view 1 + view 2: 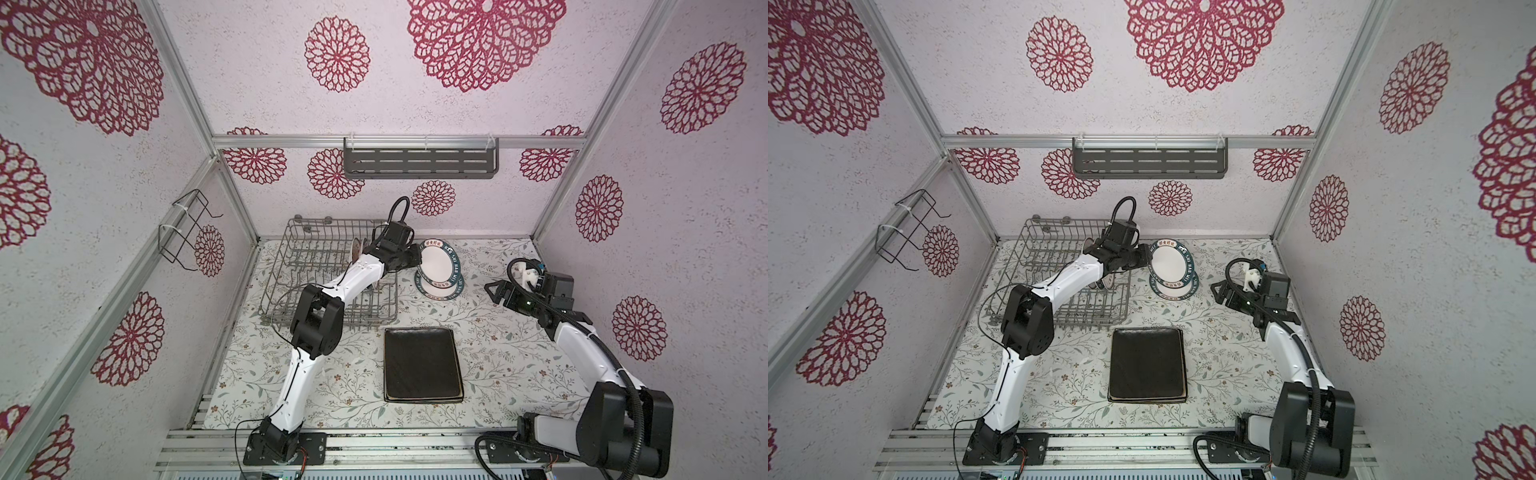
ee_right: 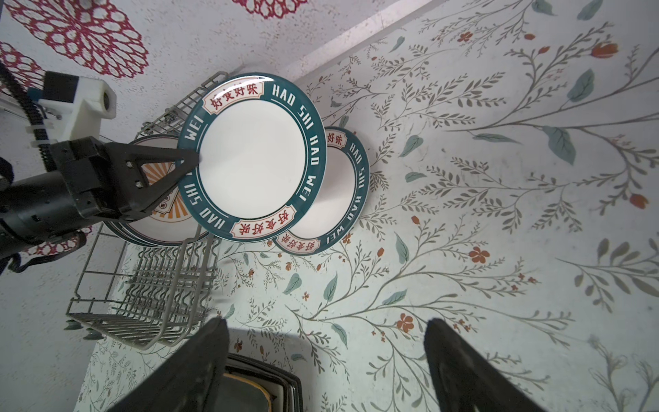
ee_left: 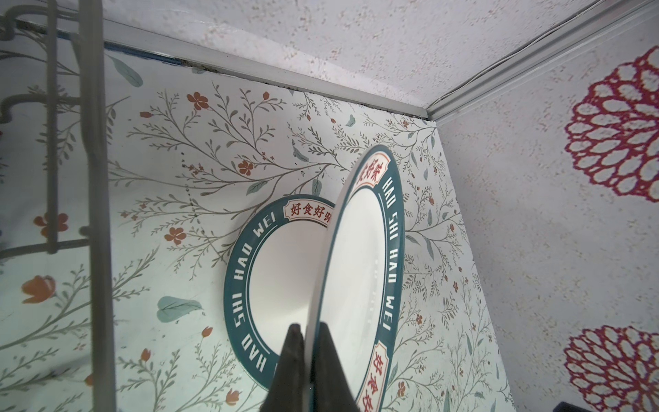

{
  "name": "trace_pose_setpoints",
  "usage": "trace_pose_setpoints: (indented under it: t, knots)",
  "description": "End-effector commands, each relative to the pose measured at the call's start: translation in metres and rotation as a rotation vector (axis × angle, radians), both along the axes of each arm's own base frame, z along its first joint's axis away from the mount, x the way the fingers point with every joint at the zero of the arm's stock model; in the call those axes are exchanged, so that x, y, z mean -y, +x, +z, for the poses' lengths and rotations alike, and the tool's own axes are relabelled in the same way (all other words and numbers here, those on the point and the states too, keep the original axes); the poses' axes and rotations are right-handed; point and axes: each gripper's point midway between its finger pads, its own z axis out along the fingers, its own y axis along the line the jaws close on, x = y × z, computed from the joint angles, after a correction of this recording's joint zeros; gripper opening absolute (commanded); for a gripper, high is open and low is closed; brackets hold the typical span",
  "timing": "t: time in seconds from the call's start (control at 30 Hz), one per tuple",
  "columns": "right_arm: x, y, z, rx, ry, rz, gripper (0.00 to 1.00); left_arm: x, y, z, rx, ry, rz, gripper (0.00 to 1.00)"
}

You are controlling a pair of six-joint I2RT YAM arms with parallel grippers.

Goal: Unload the plates from the dish rack
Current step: 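Lower the green-rimmed plate onto the table beside the other green plate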

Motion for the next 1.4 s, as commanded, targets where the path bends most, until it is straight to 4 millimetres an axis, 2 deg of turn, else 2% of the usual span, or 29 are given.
trace_pose_setpoints:
  t: [0.0,0.3,0.93,1.07,1.2,1.37]
  knots:
    - [0.005,0.004,0.015,0.052,-0.026,-0.006,0.89,0.008,0.007,0.012,0.024,-0.052,-0.001,0.00]
    - [0.010,0.003,0.003,0.026,-0.034,-0.017,0.90,0.010,0.008,-0.003,0.003,-0.035,-0.006,0.00]
    - [0.015,0.004,-0.004,0.007,-0.045,-0.028,0.90,0.014,0.007,-0.034,-0.061,-0.028,-0.013,0.00]
    - [0.016,0.004,-0.006,0.001,-0.045,-0.030,0.90,0.011,0.008,-0.036,-0.068,-0.020,-0.003,0.11]
    - [0.016,0.005,-0.007,0.000,-0.045,-0.028,0.90,0.009,0.006,-0.043,-0.083,-0.006,0.001,0.15]
    - [0.016,0.006,-0.005,0.002,-0.045,-0.029,0.90,0.009,0.004,-0.049,-0.095,-0.001,-0.002,0.16]
